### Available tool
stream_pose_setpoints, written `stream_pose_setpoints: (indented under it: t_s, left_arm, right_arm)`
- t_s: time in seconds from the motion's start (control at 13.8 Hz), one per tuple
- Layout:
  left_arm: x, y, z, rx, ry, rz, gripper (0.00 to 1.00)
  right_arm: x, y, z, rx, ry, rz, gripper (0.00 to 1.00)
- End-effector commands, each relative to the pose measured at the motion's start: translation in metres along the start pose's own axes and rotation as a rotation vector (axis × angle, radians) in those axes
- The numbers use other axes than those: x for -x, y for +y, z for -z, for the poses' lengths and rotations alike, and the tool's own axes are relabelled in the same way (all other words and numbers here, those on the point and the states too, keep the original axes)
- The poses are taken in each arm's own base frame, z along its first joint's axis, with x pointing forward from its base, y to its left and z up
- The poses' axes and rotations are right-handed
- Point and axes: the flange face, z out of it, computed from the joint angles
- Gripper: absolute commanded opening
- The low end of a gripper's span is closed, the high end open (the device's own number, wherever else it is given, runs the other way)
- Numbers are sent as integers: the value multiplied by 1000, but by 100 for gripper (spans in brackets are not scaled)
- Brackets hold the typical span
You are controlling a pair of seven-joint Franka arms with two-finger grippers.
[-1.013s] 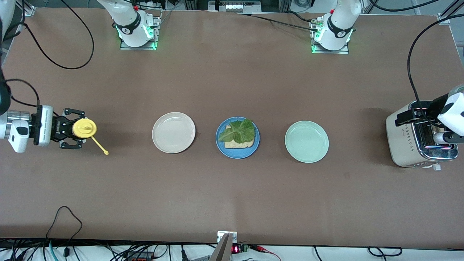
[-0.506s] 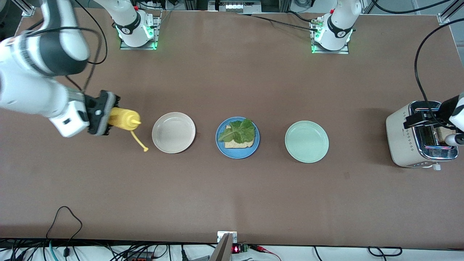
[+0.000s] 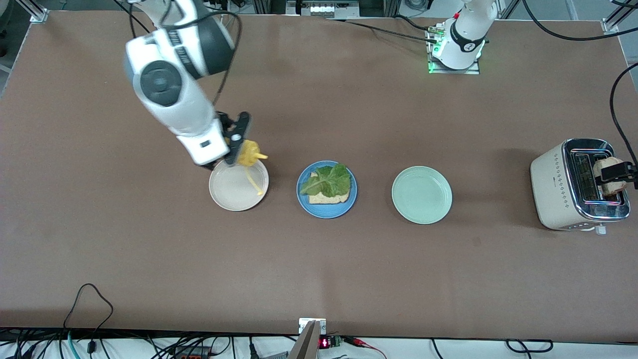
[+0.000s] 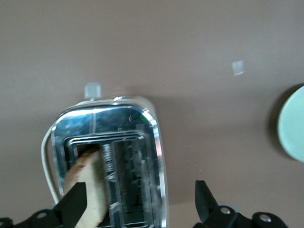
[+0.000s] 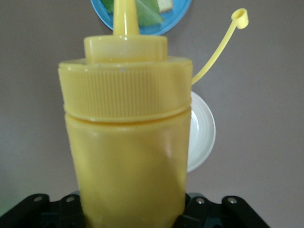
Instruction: Make sandwich in blue plate with both arms
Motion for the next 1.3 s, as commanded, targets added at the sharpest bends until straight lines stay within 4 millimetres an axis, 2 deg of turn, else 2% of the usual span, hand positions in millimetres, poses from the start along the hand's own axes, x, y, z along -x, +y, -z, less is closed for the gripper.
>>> stream_pose_setpoints:
  t_s: [0.0, 0.07, 0.29, 0.43, 0.58, 0.72, 0.87, 1.01, 1.09, 1.23]
  left_arm:
    - [14, -40, -13, -3, -3, -89, 100]
    - [18, -52, -21, 2, -5, -113, 100]
    - [29, -66, -44, 29, -40, -147, 100]
    - [37, -80, -62, 51, -59, -186, 96]
    - [37, -84, -70, 59, -65, -209, 90]
    - [37, -84, -74, 64, -71, -209, 76]
    - [37, -85, -80, 71, -79, -198, 51]
    - [41, -91, -87, 80, -85, -179, 32]
    - [43, -94, -90, 83, -88, -172, 24]
    - [43, -96, -97, 90, -95, -170, 12]
  right_arm:
    - [-44, -22, -29, 48, -27, 58, 0]
    - [-58, -26, -43, 60, -23, 83, 0]
    - [-87, -43, -80, 106, -66, 164, 0]
    - [-92, -45, -91, 123, -97, 190, 0]
    - [-92, -44, -100, 120, -109, 195, 0]
    - [-93, -43, -110, 134, -137, 206, 0]
    - [-96, -46, -118, 146, -156, 188, 0]
    - [-93, -43, -120, 148, -160, 183, 0]
    - [-90, -40, -116, 148, -155, 178, 0]
    - [-74, -25, -94, 156, -131, 139, 0]
